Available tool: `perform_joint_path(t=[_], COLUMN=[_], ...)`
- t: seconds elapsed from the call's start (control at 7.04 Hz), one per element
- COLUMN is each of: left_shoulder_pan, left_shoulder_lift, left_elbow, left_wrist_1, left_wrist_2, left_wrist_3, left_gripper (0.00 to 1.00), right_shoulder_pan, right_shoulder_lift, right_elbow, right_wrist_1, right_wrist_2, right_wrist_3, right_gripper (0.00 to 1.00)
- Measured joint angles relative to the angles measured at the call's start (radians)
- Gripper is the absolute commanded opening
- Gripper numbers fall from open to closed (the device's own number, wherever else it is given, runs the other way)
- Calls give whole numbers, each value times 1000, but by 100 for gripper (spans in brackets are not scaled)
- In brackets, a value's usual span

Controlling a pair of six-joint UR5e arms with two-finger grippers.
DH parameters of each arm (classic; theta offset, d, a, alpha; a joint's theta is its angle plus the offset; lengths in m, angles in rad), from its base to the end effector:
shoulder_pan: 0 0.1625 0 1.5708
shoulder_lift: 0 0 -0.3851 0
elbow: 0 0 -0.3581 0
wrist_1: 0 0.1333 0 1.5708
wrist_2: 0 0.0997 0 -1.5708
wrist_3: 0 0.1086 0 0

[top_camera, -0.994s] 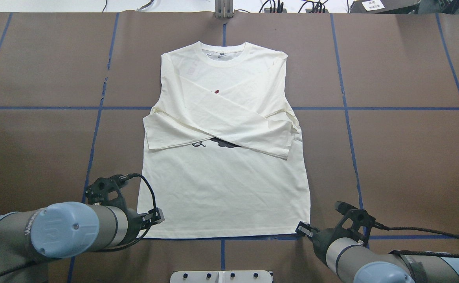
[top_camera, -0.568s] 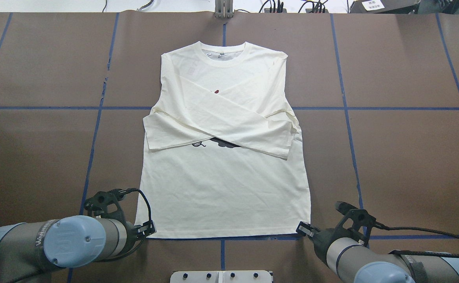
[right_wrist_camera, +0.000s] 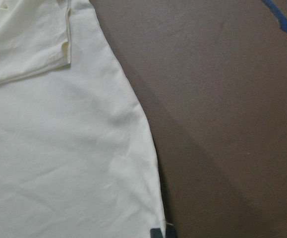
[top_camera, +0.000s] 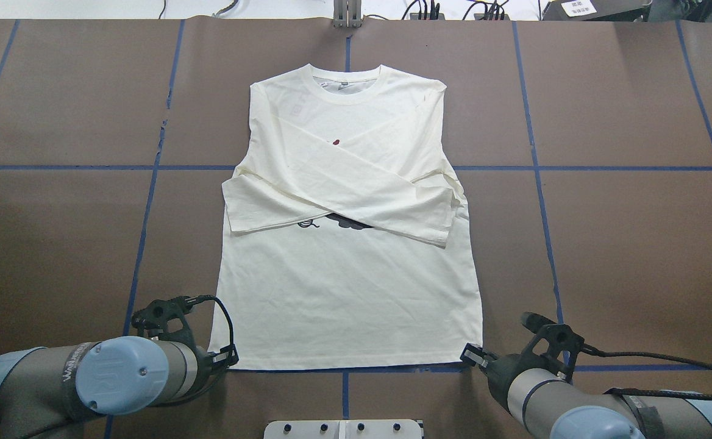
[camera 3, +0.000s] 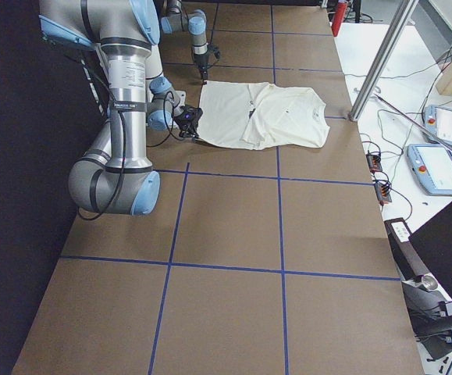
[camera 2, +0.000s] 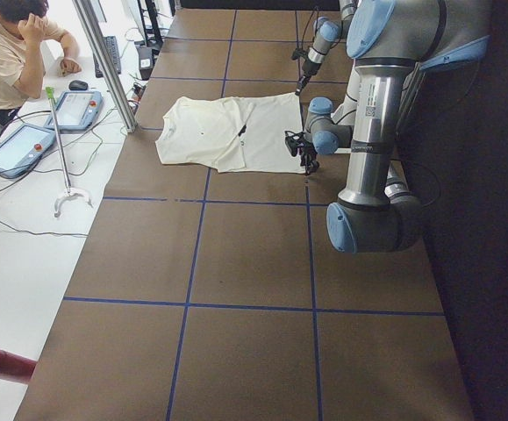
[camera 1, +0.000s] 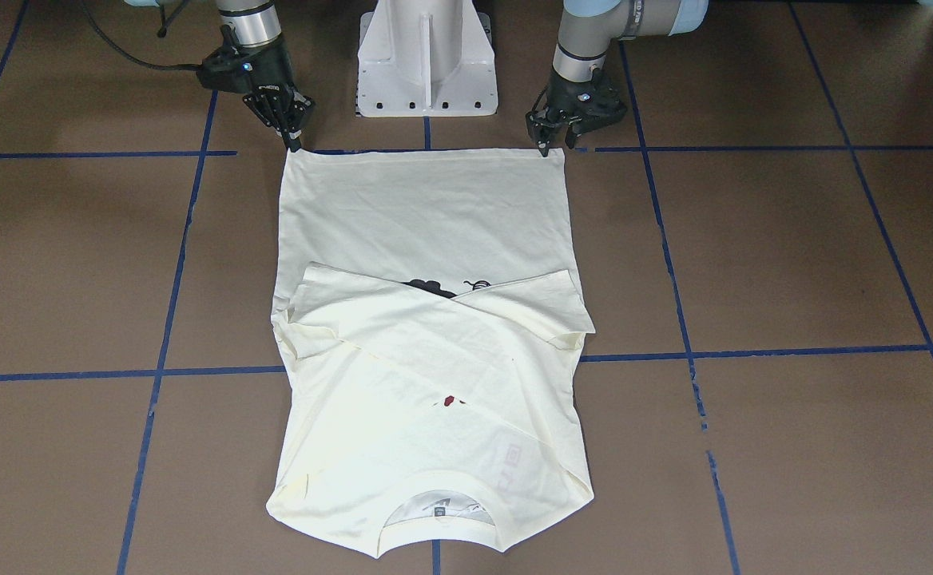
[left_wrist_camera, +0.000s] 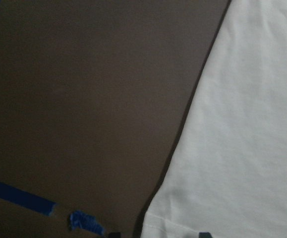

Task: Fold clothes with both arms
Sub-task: 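Move both grippers to the hem corners nearest the robot and grasp them, then lift the hem with both grippers and fold it up toward the collar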

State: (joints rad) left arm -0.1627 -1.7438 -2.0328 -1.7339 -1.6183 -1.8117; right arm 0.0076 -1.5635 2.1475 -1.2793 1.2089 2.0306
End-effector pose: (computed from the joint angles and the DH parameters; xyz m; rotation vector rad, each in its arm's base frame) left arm 0.4745 -0.2077 0.3338 -0.0766 0.8003 -0.3628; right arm -0.4421 -0.1751 0.3387 0.1377 -0.9333 0.5911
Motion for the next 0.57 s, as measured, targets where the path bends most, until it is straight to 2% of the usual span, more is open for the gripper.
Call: perform_joint_path(t=[0.14, 0.57], left_shoulder_pan=[0, -1], left_shoulder_lift=[1, 0], left_elbow=[1, -7], left_wrist_1=[0, 3], left_wrist_2=[0, -3], left_wrist_3=[0, 0], left_gripper=[0, 0], right_shoulder_pan=[0, 0], right_shoulder_lift=[-1, -2], right_elbow=[0, 0], right_wrist_1=[0, 1], right_wrist_2=[0, -2], right_wrist_3=[0, 0], right_gripper=[0, 0])
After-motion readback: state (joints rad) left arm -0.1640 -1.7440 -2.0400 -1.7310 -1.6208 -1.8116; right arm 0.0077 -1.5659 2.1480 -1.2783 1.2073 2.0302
